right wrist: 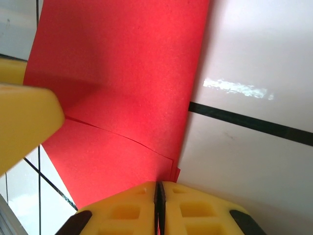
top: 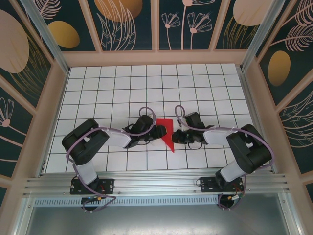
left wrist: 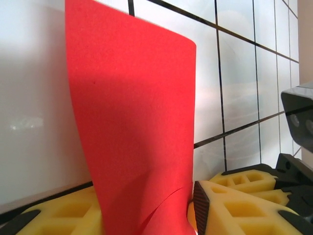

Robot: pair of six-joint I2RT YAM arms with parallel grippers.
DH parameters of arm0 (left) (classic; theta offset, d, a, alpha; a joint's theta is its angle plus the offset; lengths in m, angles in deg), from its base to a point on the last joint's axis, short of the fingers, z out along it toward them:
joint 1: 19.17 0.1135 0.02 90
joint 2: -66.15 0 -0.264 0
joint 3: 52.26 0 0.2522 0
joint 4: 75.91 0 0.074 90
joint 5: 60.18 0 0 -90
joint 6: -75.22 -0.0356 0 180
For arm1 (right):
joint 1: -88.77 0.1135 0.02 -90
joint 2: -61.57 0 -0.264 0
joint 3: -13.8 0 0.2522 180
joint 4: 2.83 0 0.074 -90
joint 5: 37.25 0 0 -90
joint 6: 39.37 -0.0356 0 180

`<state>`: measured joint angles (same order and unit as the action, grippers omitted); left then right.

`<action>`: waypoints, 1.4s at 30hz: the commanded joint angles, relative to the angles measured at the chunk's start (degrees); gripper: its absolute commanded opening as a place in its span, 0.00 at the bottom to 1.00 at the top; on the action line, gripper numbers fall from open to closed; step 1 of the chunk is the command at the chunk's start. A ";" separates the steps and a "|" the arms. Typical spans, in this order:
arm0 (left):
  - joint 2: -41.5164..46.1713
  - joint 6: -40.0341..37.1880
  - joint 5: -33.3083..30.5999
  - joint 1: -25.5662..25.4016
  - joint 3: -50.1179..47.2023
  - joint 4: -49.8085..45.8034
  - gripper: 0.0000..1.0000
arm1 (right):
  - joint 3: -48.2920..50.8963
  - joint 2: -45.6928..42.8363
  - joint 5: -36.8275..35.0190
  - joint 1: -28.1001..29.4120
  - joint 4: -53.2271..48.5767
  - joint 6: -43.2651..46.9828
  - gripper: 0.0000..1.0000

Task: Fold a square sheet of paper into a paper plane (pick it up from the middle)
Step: Fold the wing for the fifth time at the center of the table.

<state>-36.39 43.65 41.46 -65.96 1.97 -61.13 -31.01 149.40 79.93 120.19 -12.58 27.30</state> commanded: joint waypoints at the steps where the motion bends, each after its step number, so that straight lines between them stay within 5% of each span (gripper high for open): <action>1: -2.01 -3.14 2.56 1.14 2.33 2.28 0.42 | -1.10 4.05 -3.32 0.86 3.72 5.81 0.13; 6: -2.66 -4.40 4.03 1.76 2.78 3.61 0.38 | -0.59 3.58 -3.90 0.90 3.83 6.22 0.13; 11: -2.41 -4.72 4.36 1.89 2.74 3.16 0.12 | -1.21 2.85 -6.13 0.84 2.43 5.44 0.14; 16: -1.96 -1.65 4.36 1.87 2.75 3.30 0.02 | -1.03 -2.80 -11.31 2.18 1.13 3.80 0.18; 24: -1.65 0.77 4.02 1.87 5.37 -2.94 0.00 | 2.58 -13.61 -31.01 11.24 1.71 5.39 0.27; 31: -1.44 0.78 2.75 1.90 6.91 -7.38 0.00 | 9.06 -22.62 -36.02 16.38 6.55 9.02 0.43; 36: -2.33 0.96 3.01 1.88 7.61 -7.70 0.00 | 7.93 -19.98 -37.52 22.50 8.83 11.59 0.47; 42: -2.09 0.91 2.88 1.88 7.93 -7.97 0.00 | 3.52 -10.31 -50.40 28.57 7.95 14.34 0.48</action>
<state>-38.27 44.00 44.78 -64.43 8.57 -67.78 -24.96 136.62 37.40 147.20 -5.85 38.81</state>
